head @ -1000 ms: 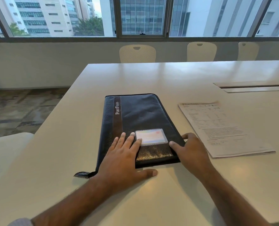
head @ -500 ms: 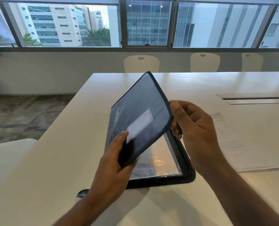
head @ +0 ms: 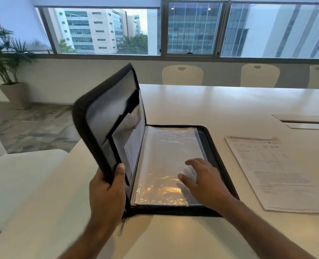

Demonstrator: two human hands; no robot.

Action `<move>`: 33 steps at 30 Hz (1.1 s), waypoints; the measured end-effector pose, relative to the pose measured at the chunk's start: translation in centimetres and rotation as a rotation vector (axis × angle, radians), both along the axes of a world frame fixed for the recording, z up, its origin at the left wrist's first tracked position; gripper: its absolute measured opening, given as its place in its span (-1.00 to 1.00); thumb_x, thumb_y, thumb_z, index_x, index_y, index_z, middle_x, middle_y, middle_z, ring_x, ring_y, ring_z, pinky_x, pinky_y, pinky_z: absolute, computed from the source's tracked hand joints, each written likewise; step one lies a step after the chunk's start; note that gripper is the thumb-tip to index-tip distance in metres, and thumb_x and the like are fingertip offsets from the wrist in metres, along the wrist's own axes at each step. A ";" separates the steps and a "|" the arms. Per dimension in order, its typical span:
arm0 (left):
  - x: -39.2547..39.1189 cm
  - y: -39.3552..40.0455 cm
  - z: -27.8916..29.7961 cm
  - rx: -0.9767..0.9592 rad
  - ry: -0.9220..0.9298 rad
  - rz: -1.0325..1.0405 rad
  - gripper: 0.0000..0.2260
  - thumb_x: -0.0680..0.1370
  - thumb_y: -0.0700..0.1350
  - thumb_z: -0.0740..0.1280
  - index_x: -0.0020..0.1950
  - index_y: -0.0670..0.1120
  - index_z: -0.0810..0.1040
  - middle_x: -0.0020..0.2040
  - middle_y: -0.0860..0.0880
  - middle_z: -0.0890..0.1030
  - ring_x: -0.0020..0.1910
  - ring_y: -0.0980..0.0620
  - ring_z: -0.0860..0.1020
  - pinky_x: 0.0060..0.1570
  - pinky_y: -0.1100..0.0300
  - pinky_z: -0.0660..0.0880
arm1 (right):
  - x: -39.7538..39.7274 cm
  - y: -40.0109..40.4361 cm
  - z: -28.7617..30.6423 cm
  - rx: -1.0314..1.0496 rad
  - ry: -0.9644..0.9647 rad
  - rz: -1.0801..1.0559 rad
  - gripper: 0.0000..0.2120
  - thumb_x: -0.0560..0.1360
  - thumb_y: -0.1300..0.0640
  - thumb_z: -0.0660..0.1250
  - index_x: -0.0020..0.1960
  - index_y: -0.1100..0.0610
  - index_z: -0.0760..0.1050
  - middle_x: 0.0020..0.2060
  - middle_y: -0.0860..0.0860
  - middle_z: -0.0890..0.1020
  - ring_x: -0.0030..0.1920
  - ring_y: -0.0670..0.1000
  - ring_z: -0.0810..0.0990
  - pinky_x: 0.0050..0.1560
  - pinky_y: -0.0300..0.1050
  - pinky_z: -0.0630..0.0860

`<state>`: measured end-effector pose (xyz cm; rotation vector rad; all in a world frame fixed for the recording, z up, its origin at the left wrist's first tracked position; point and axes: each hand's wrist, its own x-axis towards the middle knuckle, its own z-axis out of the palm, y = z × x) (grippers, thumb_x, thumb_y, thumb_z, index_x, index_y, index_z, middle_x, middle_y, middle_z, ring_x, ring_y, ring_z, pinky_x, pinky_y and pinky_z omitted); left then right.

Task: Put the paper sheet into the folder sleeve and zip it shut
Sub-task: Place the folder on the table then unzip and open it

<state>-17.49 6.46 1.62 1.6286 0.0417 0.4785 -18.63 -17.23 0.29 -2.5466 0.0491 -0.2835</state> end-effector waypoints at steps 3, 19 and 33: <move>0.2 1.0 -0.3 -0.033 0.012 0.063 -0.81 0.58 -0.11 0.33 -0.22 -0.11 0.53 -0.44 0.02 0.58 -0.47 0.22 0.54 -0.49 0.31 0.49 | 0.0 -0.3 -0.9 -0.101 0.012 0.033 -0.48 0.54 -0.23 0.22 0.42 -0.02 0.33 0.41 -0.08 0.38 0.42 -0.07 0.29 0.45 0.01 0.13; 0.5 5.8 -2.9 0.267 0.112 0.573 -0.12 0.23 -0.08 0.65 0.40 -0.15 0.24 0.32 -0.19 0.34 0.34 -0.19 0.30 0.31 -0.19 0.38 | 0.0 -0.6 -1.5 -0.152 -0.005 0.069 -0.49 0.55 -0.25 0.14 0.40 -0.02 0.35 0.40 -0.08 0.39 0.42 -0.06 0.30 0.43 0.01 0.14; 0.3 4.7 -1.9 1.066 0.022 -0.007 -0.57 0.56 -0.27 0.26 0.43 -0.10 0.43 0.42 -0.01 0.45 0.42 0.08 0.36 0.38 0.26 0.13 | -0.2 -0.7 -1.6 -0.131 -0.017 0.091 -0.47 0.55 -0.27 0.13 0.42 -0.04 0.32 0.43 -0.09 0.37 0.45 -0.07 0.26 0.45 0.00 0.10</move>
